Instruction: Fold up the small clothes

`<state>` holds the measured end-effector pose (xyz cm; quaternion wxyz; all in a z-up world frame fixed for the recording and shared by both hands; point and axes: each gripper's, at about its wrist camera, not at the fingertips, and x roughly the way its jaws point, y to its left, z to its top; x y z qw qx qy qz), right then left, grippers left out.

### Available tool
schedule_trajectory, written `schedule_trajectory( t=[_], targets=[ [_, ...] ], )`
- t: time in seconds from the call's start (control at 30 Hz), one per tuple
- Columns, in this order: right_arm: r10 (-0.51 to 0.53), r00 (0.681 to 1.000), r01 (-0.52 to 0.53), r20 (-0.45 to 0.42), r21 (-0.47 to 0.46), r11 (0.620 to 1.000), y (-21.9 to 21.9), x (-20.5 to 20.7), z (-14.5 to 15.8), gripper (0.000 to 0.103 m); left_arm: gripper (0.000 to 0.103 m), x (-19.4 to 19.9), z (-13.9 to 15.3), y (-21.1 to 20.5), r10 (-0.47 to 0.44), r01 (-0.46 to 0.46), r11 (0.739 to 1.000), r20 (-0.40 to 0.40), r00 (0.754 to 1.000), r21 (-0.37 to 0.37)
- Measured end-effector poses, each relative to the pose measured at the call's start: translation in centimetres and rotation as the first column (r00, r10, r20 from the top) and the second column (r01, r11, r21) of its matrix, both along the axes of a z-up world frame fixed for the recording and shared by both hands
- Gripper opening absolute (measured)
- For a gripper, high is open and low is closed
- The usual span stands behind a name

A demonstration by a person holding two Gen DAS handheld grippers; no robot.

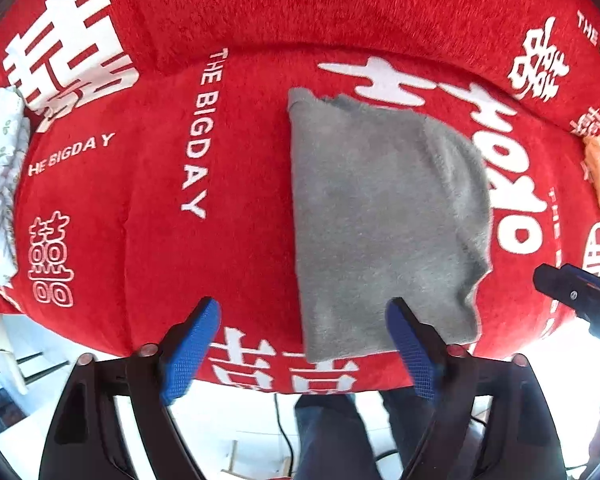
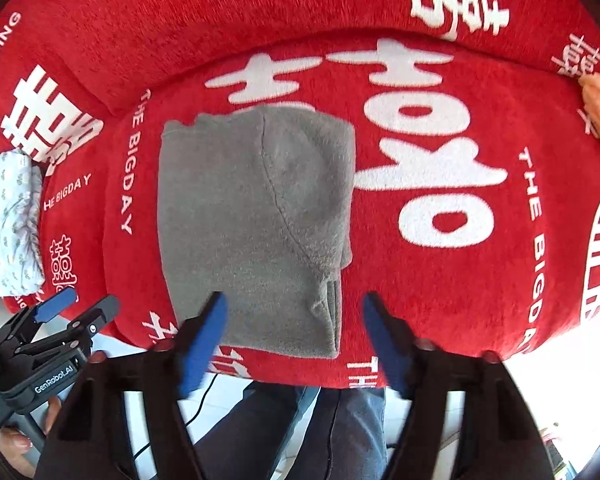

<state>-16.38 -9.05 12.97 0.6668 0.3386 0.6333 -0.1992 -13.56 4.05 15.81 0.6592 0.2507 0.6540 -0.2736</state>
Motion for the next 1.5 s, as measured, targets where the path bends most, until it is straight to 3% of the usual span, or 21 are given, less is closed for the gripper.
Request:
schedule_trajectory(
  t=[0.07, 0.2, 0.6, 1.5],
  targets=[
    [0.007, 1.0, -0.007, 0.004, -0.025, 1.0, 0.2, 0.2, 0.7, 0.083, 0.103, 0.0, 0.3, -0.1, 0.006, -0.006, 1.0, 0.007, 1.0, -0.009],
    [0.016, 1.0, -0.015, 0.008, -0.069, 0.997, 0.5, 0.3, 1.6, 0.103, 0.103, -0.2, 1.3, -0.5, -0.009, 0.009, 1.0, 0.038, 0.999, -0.004],
    [0.015, 1.0, -0.016, -0.01, -0.18, 0.983, 0.9, 0.0, 3.6, 0.103, 0.103, -0.9, 3.1, -0.4, 0.004, -0.003, 1.0, 0.081, 0.997, -0.01],
    [0.005, 1.0, -0.008, -0.018, -0.183, 0.983, 1.1, -0.4, 4.0, 0.103, 0.103, -1.4, 4.0, -0.6, 0.011, -0.01, 1.0, 0.113, 0.994, -0.008]
  ],
)
